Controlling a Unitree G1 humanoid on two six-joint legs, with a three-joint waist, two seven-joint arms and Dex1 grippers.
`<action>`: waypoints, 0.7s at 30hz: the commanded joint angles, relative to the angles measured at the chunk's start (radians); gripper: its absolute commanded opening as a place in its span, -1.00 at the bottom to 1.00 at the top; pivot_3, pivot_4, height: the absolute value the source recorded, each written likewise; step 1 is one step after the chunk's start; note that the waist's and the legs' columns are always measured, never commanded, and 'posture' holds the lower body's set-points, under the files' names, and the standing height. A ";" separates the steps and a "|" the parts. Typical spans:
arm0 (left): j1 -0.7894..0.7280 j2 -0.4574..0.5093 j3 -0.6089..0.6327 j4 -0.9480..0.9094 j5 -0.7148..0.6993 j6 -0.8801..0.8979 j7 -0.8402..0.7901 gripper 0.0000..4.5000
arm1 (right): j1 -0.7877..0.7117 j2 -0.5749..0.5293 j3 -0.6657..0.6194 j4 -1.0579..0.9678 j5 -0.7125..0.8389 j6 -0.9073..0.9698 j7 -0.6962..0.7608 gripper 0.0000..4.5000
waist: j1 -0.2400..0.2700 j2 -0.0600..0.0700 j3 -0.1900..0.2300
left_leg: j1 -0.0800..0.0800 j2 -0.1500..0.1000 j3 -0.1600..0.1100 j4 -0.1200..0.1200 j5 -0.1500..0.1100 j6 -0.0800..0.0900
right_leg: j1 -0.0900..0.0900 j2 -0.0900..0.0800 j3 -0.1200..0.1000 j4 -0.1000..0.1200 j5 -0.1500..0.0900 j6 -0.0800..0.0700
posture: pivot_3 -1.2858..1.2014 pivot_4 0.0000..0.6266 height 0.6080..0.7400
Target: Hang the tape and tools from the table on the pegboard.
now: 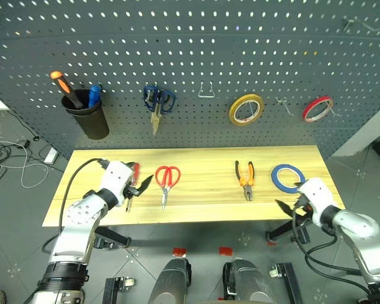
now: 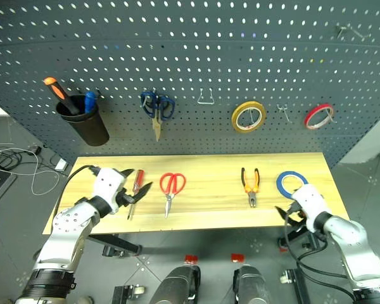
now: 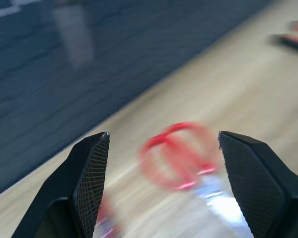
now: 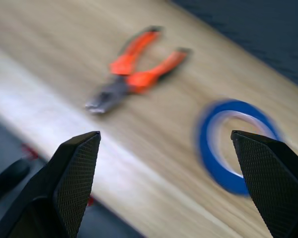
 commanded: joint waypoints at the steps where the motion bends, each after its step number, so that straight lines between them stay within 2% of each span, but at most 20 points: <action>1: -0.040 0.017 -0.046 -0.078 -0.033 0.037 -0.084 0.64 | -0.074 -0.013 0.033 0.008 -0.009 0.052 0.045 1.00 | -0.005 -0.001 0.016 | -0.001 0.000 0.000 0.000 0.000 0.000 | -0.001 0.000 0.000 0.000 0.000 0.000 | -0.04 0.09 1.00; 8: -0.211 -0.041 -0.178 -0.026 0.005 0.018 -0.166 0.64 | -0.463 0.029 0.138 0.516 -0.132 0.043 0.055 1.00 | -0.030 -0.007 0.071 | -0.006 0.000 0.001 0.001 -0.001 0.002 | -0.005 0.000 -0.001 0.000 0.001 -0.001 | -0.04 0.24 1.00; 14: -0.241 -0.060 -0.203 -0.034 0.005 0.002 -0.196 0.64 | -0.663 0.044 0.204 0.897 -0.209 -0.010 0.125 1.00 | -0.039 -0.008 0.087 | -0.012 0.001 0.004 0.001 -0.001 0.002 | -0.008 0.000 -0.004 -0.002 0.000 0.000 | -0.02 0.25 1.00; 17: -0.238 -0.063 -0.206 -0.043 0.008 -0.001 -0.198 0.64 | -0.711 0.052 0.228 1.003 -0.242 -0.050 0.161 1.00 | -0.040 -0.009 0.094 | -0.015 0.002 0.005 0.003 -0.001 0.001 | -0.009 0.000 -0.005 -0.001 0.000 0.000 | -0.01 0.24 1.00; 20: -0.230 -0.068 -0.205 -0.051 0.010 0.001 -0.198 0.66 | -0.738 0.059 0.268 1.076 -0.296 -0.111 0.159 0.75 | -0.036 -0.010 0.097 | -0.015 0.002 0.004 0.007 -0.002 0.003 | -0.009 0.000 -0.006 -0.002 0.000 0.001 | -0.01 0.22 1.00; 21: -0.227 -0.069 -0.205 -0.051 0.009 0.002 -0.199 0.66 | -0.744 0.064 0.275 1.095 -0.308 -0.126 0.156 0.60 | -0.035 -0.010 0.097 | -0.015 0.002 0.004 0.009 -0.003 0.004 | -0.008 0.000 -0.006 -0.001 0.000 0.001 | -0.01 0.20 1.00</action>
